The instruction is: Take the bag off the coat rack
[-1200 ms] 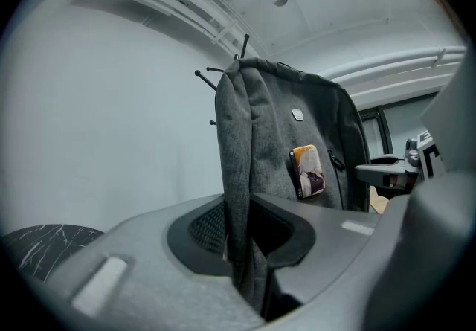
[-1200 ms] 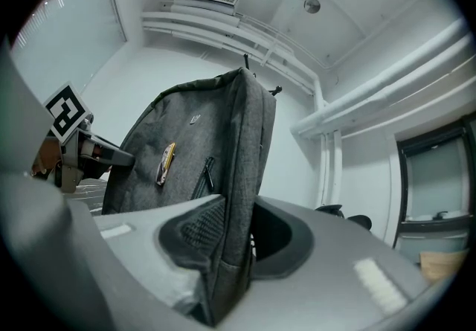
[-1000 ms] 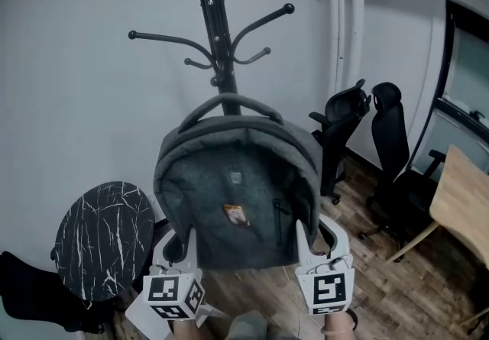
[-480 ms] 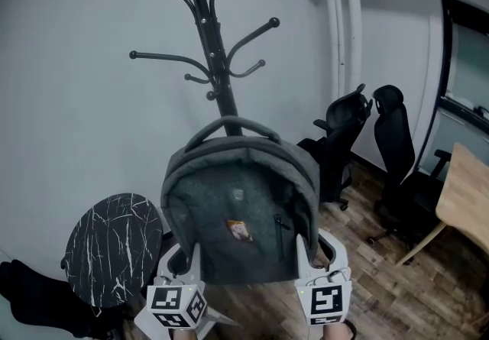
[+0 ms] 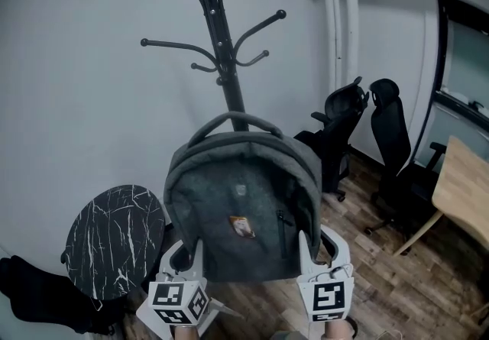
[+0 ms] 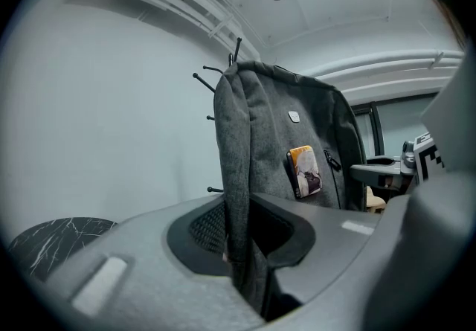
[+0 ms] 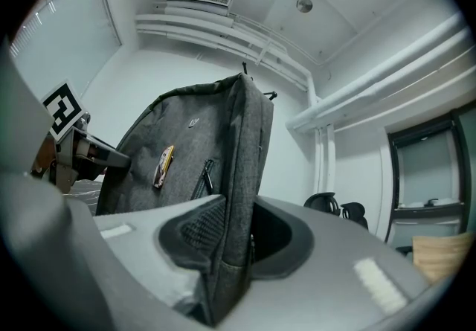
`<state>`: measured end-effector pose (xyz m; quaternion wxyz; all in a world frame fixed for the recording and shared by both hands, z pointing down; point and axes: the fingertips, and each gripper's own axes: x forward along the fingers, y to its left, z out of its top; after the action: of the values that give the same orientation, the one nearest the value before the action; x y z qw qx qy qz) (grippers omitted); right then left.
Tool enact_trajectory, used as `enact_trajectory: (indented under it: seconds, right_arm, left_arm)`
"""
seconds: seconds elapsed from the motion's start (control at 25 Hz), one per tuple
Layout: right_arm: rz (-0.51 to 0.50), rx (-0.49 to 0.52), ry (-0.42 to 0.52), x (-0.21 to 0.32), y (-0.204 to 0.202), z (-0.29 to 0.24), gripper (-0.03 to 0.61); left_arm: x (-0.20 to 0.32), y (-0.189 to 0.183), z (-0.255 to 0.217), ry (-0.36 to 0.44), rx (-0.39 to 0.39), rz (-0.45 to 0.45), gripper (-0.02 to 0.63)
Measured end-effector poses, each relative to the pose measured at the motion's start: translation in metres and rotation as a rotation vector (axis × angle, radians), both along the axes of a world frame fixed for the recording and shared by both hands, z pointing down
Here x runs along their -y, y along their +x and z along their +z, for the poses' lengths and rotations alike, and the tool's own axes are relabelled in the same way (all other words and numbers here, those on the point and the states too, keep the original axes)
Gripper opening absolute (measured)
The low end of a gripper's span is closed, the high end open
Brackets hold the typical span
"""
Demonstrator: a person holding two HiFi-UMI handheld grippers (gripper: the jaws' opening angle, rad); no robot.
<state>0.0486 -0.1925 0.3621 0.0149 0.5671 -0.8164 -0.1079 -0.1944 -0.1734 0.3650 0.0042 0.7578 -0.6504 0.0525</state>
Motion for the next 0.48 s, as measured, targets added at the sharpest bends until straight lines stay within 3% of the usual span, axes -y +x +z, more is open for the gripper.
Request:
enact_trajectory:
  seconds: [0.48]
  right_arm:
    - [0.008,-0.026,0.013,-0.066,-0.016,-0.004,0.095]
  left_arm:
    - [-0.066,-0.015,0.001,0.015,-0.028,0.007,0.066]
